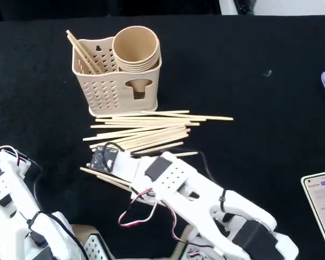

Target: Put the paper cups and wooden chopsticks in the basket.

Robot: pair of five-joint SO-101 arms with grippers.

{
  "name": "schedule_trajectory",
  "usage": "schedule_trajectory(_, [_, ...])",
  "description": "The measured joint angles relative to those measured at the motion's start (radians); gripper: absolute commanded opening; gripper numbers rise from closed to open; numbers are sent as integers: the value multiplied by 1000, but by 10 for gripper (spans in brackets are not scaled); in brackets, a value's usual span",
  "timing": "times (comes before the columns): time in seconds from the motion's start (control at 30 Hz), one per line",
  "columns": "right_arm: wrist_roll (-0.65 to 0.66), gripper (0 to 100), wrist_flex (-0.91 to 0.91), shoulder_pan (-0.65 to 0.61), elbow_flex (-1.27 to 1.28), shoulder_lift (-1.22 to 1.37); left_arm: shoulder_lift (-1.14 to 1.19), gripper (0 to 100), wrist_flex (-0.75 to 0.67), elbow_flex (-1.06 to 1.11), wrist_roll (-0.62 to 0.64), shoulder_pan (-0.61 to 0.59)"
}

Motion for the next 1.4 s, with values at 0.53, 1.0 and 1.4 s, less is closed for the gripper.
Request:
schedule_trajectory(0.53, [68, 92, 0, 114, 77, -8, 0, 180, 0, 0, 0, 0])
schedule_trajectory(1.0, [74, 144, 66, 175, 80, -8, 0, 180, 0, 0, 0, 0])
schedule_trajectory(1.4, [74, 9, -44, 187, 170, -38, 0, 180, 0, 0, 0, 0])
